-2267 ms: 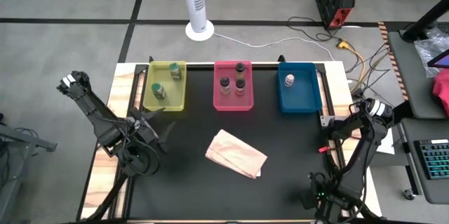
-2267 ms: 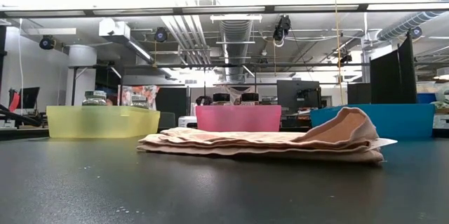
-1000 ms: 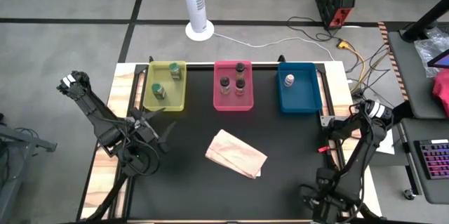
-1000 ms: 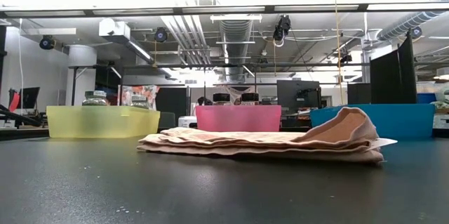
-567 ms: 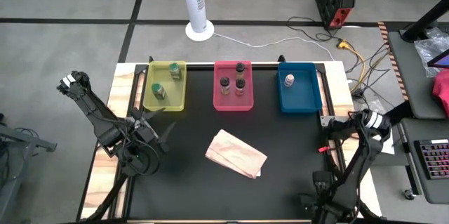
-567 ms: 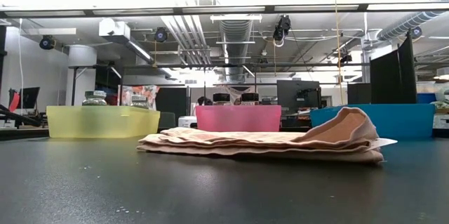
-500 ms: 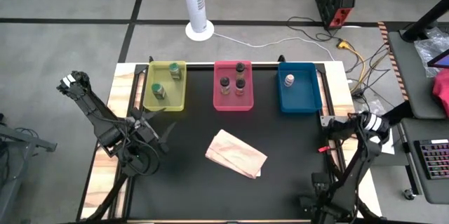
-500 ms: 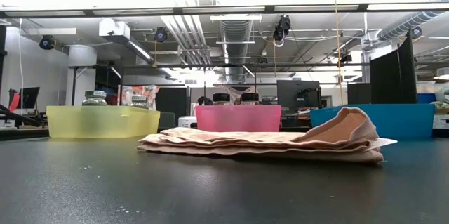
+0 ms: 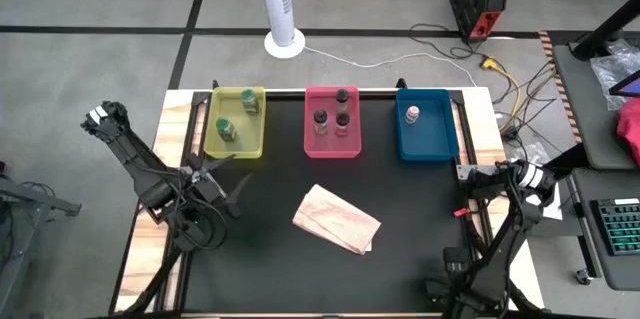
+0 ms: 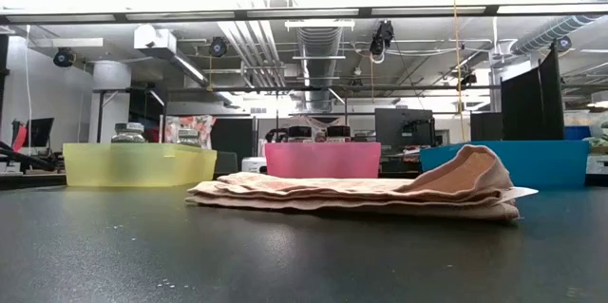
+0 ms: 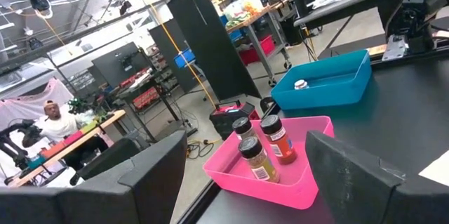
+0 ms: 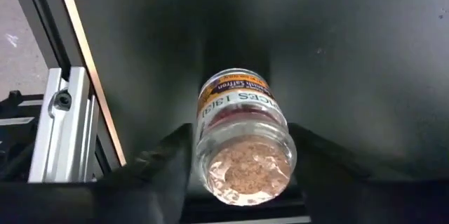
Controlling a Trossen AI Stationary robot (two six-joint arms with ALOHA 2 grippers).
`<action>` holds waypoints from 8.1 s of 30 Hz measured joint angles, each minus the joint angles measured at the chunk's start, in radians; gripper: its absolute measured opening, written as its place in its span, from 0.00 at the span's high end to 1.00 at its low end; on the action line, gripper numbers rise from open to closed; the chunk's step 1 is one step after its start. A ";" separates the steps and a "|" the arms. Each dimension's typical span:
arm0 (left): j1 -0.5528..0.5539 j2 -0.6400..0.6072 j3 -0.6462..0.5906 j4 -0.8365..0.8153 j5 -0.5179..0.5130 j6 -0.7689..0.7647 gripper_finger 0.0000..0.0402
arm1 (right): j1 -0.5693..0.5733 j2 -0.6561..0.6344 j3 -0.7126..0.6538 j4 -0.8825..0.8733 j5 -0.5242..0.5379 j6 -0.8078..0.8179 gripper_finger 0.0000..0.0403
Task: Sort spices by type
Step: Put the brown seasoning bottle into the blue bin, then return to Home Position
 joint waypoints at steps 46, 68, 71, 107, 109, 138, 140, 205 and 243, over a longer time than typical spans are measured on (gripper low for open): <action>0.000 0.000 0.000 0.003 0.079 0.038 0.32 | -1.480 -0.074 0.521 -0.572 0.175 -0.532 0.59; 0.000 0.000 0.000 0.004 0.077 0.023 0.32 | -1.898 -0.178 0.161 -0.391 0.138 -0.812 0.59; 0.000 0.000 0.000 0.004 0.077 0.022 0.32 | -1.919 -0.197 0.085 -0.316 0.122 -0.812 0.59; 0.001 0.000 0.000 0.007 0.084 -0.005 0.32 | -1.945 -0.202 -0.189 -0.019 0.184 -0.843 0.35; 0.001 0.000 0.000 0.007 0.084 -0.005 0.32 | -1.945 -0.206 -0.177 -0.021 0.184 -0.839 0.32; 0.086 0.129 -0.016 0.415 0.345 0.076 0.32 | -1.107 -0.832 -0.415 1.008 0.173 -1.228 0.39; 0.133 0.161 -0.029 0.555 0.510 0.178 0.32 | -1.058 -0.810 -0.426 1.066 0.173 -1.255 0.38; 0.682 -0.976 -0.626 0.576 1.386 0.659 0.32 | -1.373 -1.409 -1.192 1.610 -0.343 -1.282 0.35; 0.680 -0.924 -0.628 0.579 1.386 0.632 0.32 | -1.372 -1.719 -1.194 1.199 -0.558 -1.102 0.27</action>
